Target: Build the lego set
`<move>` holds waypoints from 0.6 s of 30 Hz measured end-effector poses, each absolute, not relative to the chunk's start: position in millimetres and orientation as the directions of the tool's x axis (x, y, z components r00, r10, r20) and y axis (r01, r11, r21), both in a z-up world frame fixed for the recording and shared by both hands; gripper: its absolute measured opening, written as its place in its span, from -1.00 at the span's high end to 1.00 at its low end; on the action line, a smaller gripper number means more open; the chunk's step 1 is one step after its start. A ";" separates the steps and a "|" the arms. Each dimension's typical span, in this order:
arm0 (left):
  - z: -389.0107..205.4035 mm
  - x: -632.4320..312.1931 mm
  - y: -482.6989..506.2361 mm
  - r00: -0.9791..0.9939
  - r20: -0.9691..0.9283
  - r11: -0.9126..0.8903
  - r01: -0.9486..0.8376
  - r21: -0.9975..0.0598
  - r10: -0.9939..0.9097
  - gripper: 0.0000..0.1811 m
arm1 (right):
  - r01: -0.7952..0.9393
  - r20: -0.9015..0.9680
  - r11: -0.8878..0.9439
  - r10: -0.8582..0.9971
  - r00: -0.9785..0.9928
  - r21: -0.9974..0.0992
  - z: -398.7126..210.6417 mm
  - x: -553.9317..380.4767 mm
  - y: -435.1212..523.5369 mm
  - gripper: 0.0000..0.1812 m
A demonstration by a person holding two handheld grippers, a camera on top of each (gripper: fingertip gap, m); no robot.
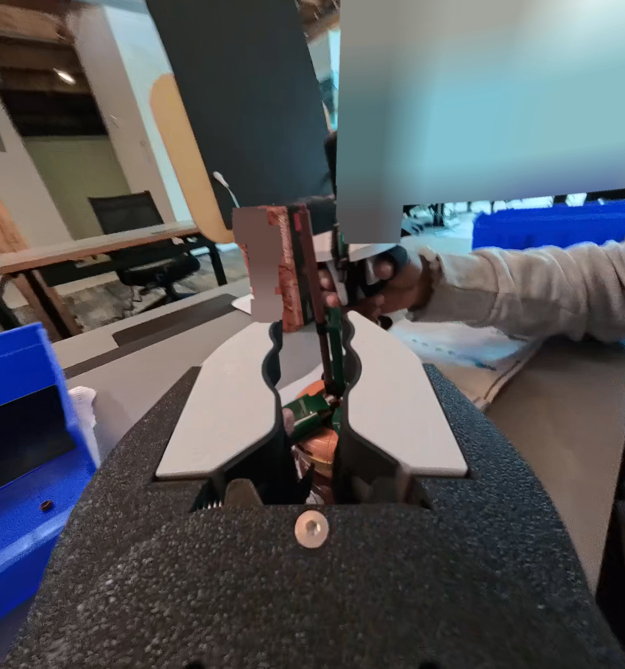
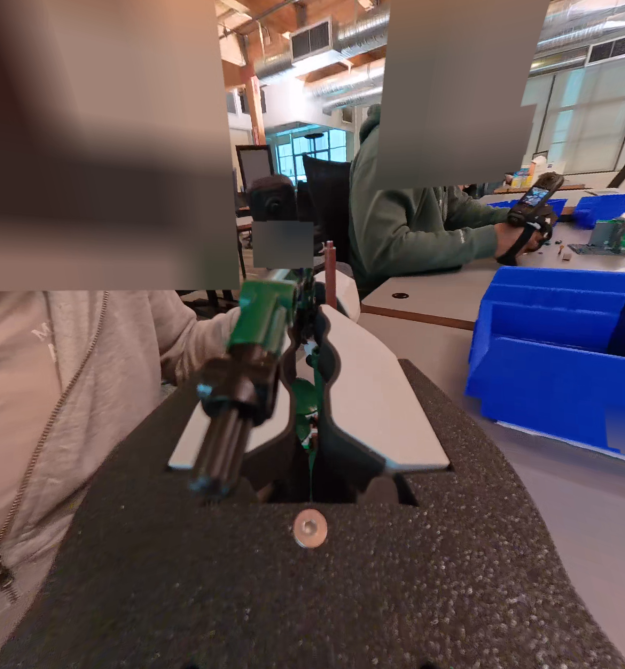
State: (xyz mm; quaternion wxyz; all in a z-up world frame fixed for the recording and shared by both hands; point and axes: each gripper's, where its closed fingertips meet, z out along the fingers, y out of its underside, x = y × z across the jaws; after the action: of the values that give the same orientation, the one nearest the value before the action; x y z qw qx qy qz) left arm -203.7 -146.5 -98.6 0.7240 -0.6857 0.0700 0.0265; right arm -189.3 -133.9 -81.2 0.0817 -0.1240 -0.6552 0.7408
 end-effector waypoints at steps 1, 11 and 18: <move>-103.6 -203.9 -141.4 0.986 -0.154 0.018 -0.153 -0.988 -0.063 0.67 | 0.032 -0.068 -0.125 0.299 -0.952 -0.992 -82.3 -191.0 -133.8 0.93; -108.9 -189.9 -130.0 0.960 -0.272 -0.021 -0.274 -0.962 -0.062 0.83 | 0.023 -0.058 -0.118 0.302 -0.952 -0.993 -85.7 -192.1 -131.6 0.94; -113.9 -190.6 -129.4 0.955 -0.289 -0.033 -0.292 -0.956 -0.066 0.80 | 0.032 -0.058 -0.092 0.289 -0.956 -0.995 -89.4 -194.8 -133.9 0.94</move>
State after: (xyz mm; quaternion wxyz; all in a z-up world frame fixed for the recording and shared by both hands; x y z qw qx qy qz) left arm -190.6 -129.4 -113.9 0.6840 -0.7139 0.1253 0.0823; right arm -194.8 -133.9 -89.4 0.0880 -0.1203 -0.6679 0.7292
